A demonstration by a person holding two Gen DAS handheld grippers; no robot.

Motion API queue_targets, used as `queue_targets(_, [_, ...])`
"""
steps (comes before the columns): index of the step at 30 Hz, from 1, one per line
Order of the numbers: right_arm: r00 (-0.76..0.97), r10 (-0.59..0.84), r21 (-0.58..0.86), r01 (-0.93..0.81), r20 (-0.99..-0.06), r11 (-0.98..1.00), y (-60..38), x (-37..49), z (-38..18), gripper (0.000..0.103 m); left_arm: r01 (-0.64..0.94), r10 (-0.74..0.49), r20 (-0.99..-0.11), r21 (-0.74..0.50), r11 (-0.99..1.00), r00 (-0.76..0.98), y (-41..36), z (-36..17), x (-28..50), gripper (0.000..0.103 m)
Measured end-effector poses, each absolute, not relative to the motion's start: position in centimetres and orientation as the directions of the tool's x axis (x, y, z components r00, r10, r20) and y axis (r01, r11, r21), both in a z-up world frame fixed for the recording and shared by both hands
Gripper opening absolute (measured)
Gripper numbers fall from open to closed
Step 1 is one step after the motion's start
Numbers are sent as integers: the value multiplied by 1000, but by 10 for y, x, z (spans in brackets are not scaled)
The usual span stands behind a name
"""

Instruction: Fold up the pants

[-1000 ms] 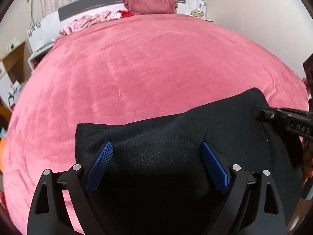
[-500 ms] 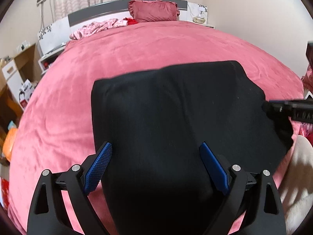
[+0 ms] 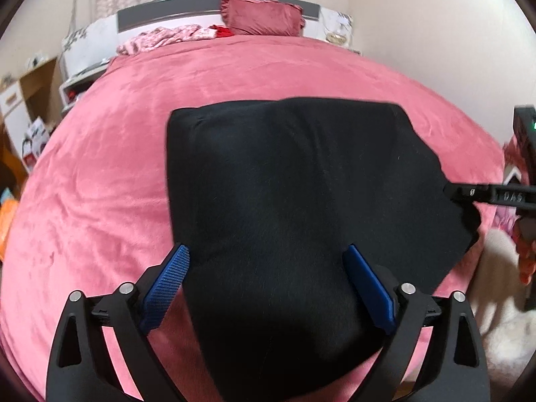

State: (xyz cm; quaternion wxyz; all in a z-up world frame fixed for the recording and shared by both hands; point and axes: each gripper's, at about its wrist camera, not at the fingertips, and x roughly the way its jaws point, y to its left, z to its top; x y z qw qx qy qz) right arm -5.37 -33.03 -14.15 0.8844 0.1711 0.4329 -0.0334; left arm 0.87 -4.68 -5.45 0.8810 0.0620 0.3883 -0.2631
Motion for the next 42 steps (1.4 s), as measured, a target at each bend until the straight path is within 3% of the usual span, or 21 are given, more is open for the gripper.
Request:
queue_targets(2, [617,77,255,205,-783,945,-326,-51,-135,66,486,-439,-707,-153,860,555,-36,-52,7,94])
queue_targets(4, [624,82,257,196,-777,946,-322,-51,-129,85,467,-463,-690,-201,861,557,-27,-48,7,94])
queue_targets(12, [633,93,210,113,-769,971,-296,-46,-122,90,405,-521,-677,-342,848,520,-13,-47,12,96])
queue_targets(19, [633,89,226,139,-769,964,-302,-45,-121,93,392,-605,-656,-464,795,451,-9,-47,20,96])
queue_targets(32, [602,108,235,136,-791,962,-301,-41,-130,97,380,-596,-702,-467,799,390,-8,-62,31,98])
queue_targets(37, [593,114,248,150,-797,957,-306,-40,-135,97,311,-653,-688,-575,756,315,3,-80,38,98])
queue_targets(42, [577,146,287,162,-803,944,-311,-39,-143,97,363,-694,-669,-597,715,266,-4,-80,34,98])
